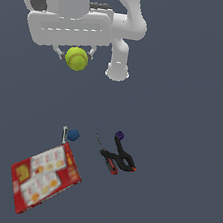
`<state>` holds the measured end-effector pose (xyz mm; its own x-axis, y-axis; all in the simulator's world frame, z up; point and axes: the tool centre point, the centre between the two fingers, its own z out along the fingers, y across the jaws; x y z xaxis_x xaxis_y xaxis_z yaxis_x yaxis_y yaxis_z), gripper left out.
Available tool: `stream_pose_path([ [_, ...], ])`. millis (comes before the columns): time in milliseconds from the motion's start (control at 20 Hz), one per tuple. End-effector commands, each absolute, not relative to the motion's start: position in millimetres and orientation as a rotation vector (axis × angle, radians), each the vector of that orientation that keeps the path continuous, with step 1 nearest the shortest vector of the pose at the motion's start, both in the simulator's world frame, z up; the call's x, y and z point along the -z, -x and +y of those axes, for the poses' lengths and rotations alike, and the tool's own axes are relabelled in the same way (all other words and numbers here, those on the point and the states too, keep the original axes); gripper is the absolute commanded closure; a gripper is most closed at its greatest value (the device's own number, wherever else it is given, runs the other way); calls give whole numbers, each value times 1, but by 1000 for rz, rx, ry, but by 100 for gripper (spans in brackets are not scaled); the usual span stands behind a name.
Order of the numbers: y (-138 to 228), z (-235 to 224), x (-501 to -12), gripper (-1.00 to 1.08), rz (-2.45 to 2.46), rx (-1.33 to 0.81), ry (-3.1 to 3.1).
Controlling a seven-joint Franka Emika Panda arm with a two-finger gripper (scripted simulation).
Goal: Pick up a designated object from a clutter of objects.
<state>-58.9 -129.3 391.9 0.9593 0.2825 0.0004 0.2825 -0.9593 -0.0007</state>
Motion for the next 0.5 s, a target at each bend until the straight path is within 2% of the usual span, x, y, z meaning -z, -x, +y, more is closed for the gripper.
stream_pose_path([
  [0,62,-132,-407,108,-449,0,3109],
  [450,65,-136,-429,108,-449,0,3109],
])
